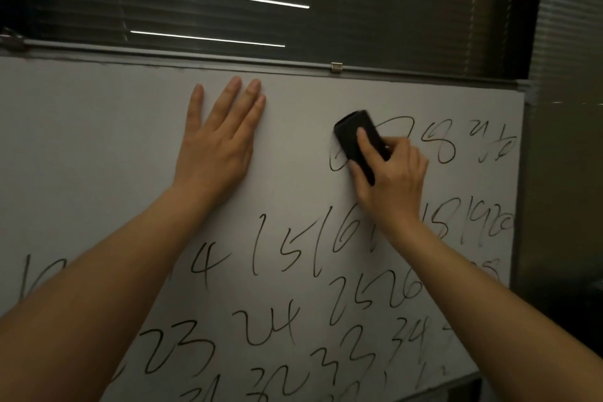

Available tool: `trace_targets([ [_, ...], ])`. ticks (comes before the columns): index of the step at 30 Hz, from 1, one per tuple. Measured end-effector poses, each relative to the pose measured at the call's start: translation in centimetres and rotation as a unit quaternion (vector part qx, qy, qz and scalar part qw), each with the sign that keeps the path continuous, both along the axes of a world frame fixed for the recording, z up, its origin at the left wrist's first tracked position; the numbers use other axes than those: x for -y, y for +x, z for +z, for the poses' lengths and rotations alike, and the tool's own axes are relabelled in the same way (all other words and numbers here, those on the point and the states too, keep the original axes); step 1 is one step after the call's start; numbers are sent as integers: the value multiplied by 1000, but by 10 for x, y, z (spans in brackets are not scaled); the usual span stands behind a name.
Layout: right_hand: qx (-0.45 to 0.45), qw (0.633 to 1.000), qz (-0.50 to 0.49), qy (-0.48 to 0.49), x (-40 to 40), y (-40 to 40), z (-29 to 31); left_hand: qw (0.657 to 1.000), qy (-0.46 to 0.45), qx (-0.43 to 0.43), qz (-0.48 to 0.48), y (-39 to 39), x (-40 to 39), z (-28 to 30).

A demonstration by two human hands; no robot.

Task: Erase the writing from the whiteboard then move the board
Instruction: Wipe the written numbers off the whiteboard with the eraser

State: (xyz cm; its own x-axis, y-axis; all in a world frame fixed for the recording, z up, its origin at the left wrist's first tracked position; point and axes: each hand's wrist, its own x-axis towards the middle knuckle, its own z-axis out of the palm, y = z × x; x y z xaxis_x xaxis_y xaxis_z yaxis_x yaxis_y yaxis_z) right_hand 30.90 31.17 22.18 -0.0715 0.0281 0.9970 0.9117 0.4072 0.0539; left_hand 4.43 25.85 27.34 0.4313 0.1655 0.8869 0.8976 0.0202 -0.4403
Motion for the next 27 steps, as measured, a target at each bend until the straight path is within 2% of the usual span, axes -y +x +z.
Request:
trace_targets([
  [4,151,987,2,49,2,11,-27,1000,-8,2,4,-1,1,2],
  [7,201,977,-19,74,0,26,-25,1000,-11,3,8,3,1,1],
  [10,200,976,-34,80,-4,37,-11,1000,-13,3,9,6,1,0],
  [17,53,996,-30,66,-19,42,17,1000,-3,26,18,18,1,-1],
  [20,10,998,0,66,-21,34,7,1000,-12,-19,20,49,-8,1],
  [22,27,997,24,68,-20,29,-3,999,-7,-39,12,77,-16,4],
  [27,193,972,52,127,-18,41,-22,999,21,-39,-12,120,-33,17],
])
